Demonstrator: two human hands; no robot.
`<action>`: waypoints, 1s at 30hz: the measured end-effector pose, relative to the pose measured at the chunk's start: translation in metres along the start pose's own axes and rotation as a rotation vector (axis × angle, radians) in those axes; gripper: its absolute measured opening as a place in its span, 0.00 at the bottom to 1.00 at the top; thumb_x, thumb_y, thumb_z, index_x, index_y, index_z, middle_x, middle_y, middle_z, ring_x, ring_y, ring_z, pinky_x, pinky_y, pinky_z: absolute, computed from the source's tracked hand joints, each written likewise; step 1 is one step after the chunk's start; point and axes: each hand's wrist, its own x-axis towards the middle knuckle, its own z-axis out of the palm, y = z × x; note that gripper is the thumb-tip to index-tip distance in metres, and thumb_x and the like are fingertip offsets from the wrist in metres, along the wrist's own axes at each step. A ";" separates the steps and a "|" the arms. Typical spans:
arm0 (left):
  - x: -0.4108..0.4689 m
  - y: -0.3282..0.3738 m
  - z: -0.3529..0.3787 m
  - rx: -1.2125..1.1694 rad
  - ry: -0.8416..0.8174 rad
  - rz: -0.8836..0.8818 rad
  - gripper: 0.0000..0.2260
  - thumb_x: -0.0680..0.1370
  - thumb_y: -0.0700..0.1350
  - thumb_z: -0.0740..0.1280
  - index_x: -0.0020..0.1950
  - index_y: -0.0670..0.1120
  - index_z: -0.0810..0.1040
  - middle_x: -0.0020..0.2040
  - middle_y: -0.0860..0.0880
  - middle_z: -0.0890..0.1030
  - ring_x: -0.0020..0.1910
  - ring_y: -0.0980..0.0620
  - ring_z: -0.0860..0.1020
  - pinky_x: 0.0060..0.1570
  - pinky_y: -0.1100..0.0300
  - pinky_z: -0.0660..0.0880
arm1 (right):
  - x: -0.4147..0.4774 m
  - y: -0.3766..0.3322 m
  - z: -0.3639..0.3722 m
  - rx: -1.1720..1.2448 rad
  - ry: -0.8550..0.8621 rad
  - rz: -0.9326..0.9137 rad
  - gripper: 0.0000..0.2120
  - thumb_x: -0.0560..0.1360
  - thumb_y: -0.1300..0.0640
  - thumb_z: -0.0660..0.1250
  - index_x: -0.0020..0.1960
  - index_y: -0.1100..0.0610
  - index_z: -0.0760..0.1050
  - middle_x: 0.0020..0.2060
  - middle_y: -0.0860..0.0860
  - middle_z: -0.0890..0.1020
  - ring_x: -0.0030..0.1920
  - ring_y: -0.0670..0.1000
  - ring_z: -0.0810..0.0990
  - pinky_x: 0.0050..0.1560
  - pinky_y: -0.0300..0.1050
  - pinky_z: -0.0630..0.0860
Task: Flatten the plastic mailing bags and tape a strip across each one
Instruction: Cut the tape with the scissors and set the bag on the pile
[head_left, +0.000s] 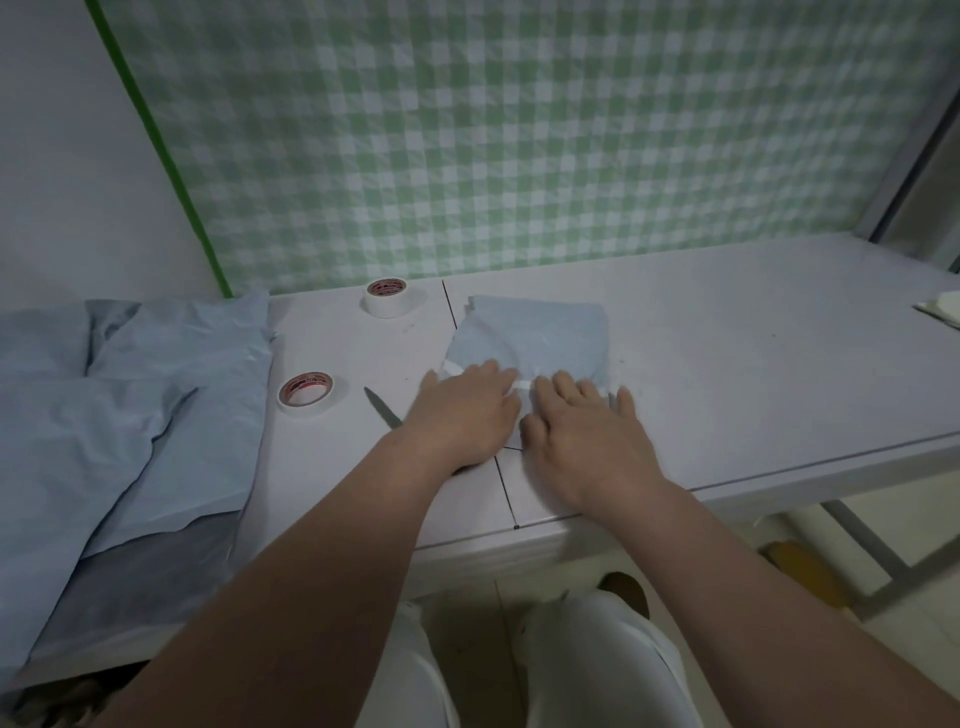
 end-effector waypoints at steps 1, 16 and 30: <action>0.001 -0.003 0.002 0.044 -0.011 -0.016 0.18 0.83 0.50 0.47 0.71 0.48 0.63 0.66 0.47 0.67 0.68 0.47 0.66 0.68 0.42 0.56 | -0.001 0.003 0.000 -0.006 0.001 0.011 0.24 0.81 0.49 0.44 0.75 0.56 0.54 0.71 0.51 0.62 0.71 0.53 0.59 0.72 0.58 0.49; 0.033 -0.021 -0.019 -0.383 0.279 -0.364 0.20 0.76 0.40 0.64 0.68 0.45 0.72 0.67 0.42 0.70 0.62 0.44 0.72 0.57 0.58 0.69 | 0.010 0.035 -0.033 0.508 0.333 0.364 0.19 0.77 0.53 0.62 0.66 0.57 0.72 0.62 0.53 0.78 0.62 0.55 0.74 0.56 0.44 0.69; 0.062 0.009 -0.050 -1.809 -0.184 -0.367 0.15 0.75 0.29 0.56 0.57 0.42 0.73 0.60 0.41 0.72 0.55 0.44 0.75 0.49 0.55 0.74 | 0.092 0.074 -0.046 1.613 -0.180 0.587 0.08 0.75 0.63 0.62 0.54 0.60 0.71 0.44 0.56 0.76 0.38 0.53 0.75 0.41 0.43 0.75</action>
